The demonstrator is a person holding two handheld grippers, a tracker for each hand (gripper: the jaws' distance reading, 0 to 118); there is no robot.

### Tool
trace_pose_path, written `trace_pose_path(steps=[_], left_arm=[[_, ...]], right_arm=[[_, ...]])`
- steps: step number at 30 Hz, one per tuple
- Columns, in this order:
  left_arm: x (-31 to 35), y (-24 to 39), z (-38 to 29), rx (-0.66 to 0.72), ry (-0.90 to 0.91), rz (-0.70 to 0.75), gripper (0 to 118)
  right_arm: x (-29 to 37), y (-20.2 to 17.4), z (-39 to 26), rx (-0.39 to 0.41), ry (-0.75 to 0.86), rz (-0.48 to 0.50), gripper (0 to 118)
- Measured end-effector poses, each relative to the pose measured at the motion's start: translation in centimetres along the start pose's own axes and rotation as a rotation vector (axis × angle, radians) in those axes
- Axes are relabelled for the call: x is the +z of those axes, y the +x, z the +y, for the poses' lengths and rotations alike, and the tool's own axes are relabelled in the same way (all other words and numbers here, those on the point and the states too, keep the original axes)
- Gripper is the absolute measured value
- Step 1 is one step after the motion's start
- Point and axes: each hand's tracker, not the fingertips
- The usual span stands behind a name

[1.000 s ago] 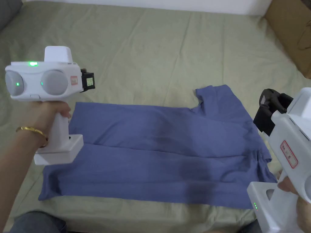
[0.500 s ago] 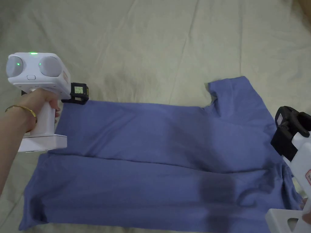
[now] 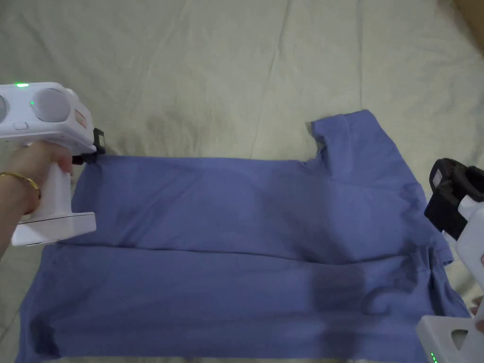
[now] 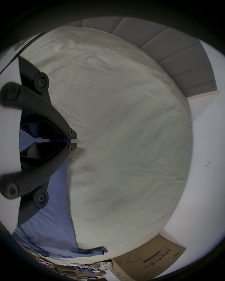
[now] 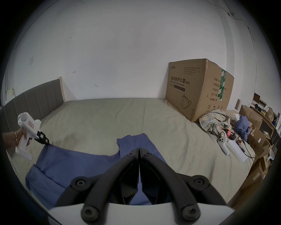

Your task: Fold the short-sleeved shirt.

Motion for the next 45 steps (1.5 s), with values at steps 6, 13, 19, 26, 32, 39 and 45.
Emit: trace_pose_path(steps=[6, 13, 19, 26, 32, 39, 45], left_arm=[[4.4, -0.9, -0.3, 0.014, 0.118, -0.071, 0], [6.1, -1.3, -1.0, 0.017, 0.141, -0.079, 0], [5.6, -1.5, -1.3, 0.037, 0.126, -0.082, 0], [4.1, -1.9, -1.3, 0.059, 0.108, -0.097, 0], [3.6, -1.2, -2.0, 0.06, 0.092, -0.091, 0], [6.5, -2.1, -2.3, 0.072, 0.123, -0.107, 0], [11.5, -3.7, -3.8, 0.074, 0.186, -0.139, 0]], right_arm=[[-5.7, 3.1, 4.2, -0.089, -0.148, 0.035, 16], [-18.7, 6.0, 4.2, -0.017, -0.59, -0.017, 108], [-24.4, 6.6, -0.4, -0.116, -0.722, -0.165, 100], [-26.5, 6.4, -1.6, -0.193, -0.709, -0.154, 71], [-25.2, 6.4, 0.5, -0.156, -0.676, -0.083, 0], [-20.8, 8.1, 4.2, -0.243, -0.595, 0.005, 0], [-13.2, 8.5, 7.2, -0.158, -0.473, 0.06, 0]])
